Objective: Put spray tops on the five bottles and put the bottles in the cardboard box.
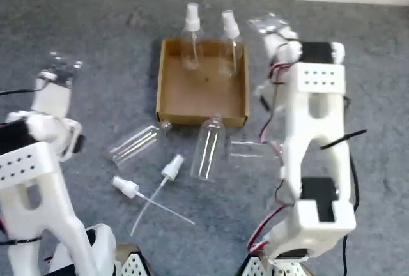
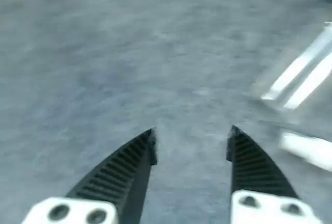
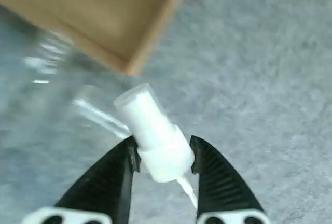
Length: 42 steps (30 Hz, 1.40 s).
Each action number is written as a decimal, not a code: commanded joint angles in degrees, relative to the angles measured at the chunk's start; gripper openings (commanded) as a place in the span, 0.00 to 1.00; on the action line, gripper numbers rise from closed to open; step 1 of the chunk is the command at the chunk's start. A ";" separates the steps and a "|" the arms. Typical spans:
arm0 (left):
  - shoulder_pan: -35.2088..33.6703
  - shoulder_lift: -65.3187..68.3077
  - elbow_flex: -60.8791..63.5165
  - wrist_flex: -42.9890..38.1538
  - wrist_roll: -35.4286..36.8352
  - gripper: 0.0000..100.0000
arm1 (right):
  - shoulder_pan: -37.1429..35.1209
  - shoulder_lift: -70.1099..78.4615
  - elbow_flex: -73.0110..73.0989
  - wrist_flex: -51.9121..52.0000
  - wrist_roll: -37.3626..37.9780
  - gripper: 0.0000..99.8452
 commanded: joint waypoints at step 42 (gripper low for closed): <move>-19.74 26.24 -18.95 -9.67 -5.63 0.19 | -39.87 29.85 -11.82 -39.52 -71.74 0.16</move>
